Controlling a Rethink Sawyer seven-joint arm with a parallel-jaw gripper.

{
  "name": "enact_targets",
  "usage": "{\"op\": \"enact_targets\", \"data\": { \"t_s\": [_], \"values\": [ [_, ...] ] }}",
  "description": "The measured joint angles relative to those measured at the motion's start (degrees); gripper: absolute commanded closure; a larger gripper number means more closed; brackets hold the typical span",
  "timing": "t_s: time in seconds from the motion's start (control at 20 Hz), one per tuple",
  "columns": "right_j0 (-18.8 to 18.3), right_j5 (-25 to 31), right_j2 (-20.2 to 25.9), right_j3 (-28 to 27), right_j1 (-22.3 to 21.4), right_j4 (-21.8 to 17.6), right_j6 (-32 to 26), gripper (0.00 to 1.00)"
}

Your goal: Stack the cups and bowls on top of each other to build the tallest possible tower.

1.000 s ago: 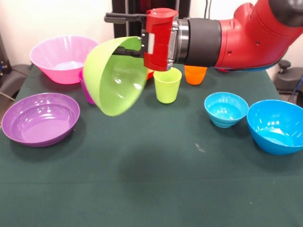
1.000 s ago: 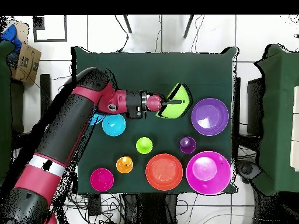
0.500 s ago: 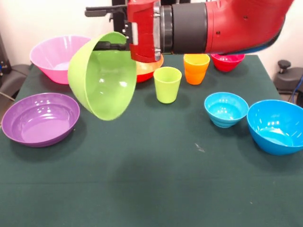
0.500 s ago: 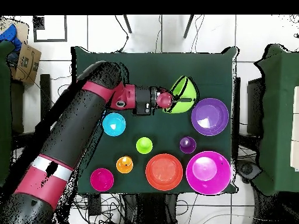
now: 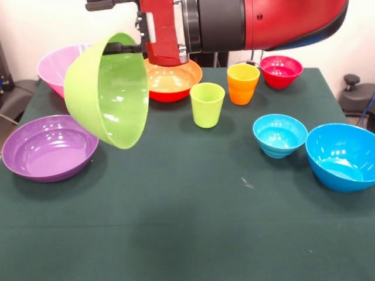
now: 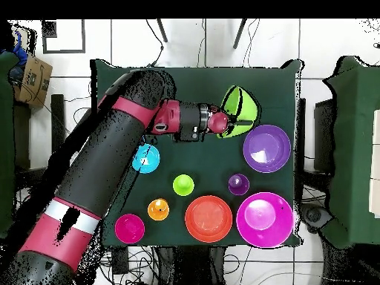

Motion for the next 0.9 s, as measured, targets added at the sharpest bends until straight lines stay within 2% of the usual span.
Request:
{"op": "enact_targets", "data": {
  "t_s": [0.45, 0.9],
  "values": [
    [-0.16, 0.01, 0.83, 0.01, -0.66, 0.05, 0.00, 0.00],
    [-0.29, 0.01, 2.84, 0.03, -1.60, 1.73, 0.00, 0.00]
  ]
}}
